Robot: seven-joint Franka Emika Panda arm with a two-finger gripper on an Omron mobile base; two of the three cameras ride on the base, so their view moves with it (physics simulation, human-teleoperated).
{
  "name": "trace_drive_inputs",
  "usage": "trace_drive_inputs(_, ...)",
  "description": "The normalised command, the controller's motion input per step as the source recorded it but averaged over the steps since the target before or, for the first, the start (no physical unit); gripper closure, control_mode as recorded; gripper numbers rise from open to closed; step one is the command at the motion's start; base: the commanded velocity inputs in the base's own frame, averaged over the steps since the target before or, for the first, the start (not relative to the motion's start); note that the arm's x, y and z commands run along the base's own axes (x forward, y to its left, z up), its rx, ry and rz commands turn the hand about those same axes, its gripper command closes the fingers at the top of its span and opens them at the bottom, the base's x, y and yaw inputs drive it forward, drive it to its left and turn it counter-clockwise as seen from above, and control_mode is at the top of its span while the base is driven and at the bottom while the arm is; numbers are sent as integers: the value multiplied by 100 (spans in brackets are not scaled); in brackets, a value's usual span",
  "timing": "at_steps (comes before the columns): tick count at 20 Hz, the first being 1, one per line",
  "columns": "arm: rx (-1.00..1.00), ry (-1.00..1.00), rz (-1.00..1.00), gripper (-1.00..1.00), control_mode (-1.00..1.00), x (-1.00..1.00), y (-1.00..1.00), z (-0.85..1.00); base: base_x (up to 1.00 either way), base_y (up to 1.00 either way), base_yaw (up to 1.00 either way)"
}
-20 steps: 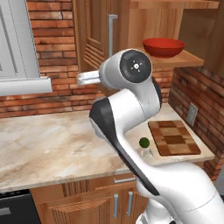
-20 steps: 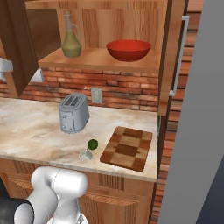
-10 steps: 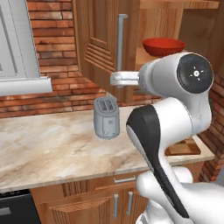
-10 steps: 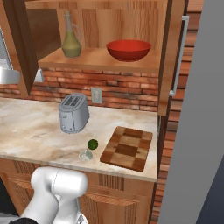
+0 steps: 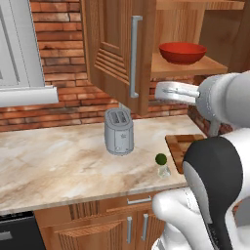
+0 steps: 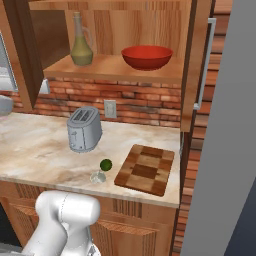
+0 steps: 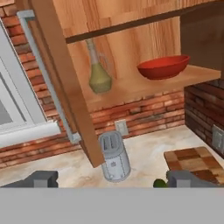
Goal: Open the cabinet. Place the bowl and condiment on the counter. Then place the lime and garlic on the cutting board.
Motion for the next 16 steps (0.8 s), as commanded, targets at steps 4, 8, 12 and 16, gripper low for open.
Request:
trace_drive_inputs(4,8,28,0,-100,-100,0,-32,-26,0,0,0)
trace_drive_inputs(8,25,26,0,-100,-100,16,-43,-16,0,0,0)
trace_drive_inputs(12,37,10,0,-100,-100,23,-35,3,0,0,0)
trace_drive_inputs(16,40,0,-1,-100,-100,9,-5,26,0,0,0)
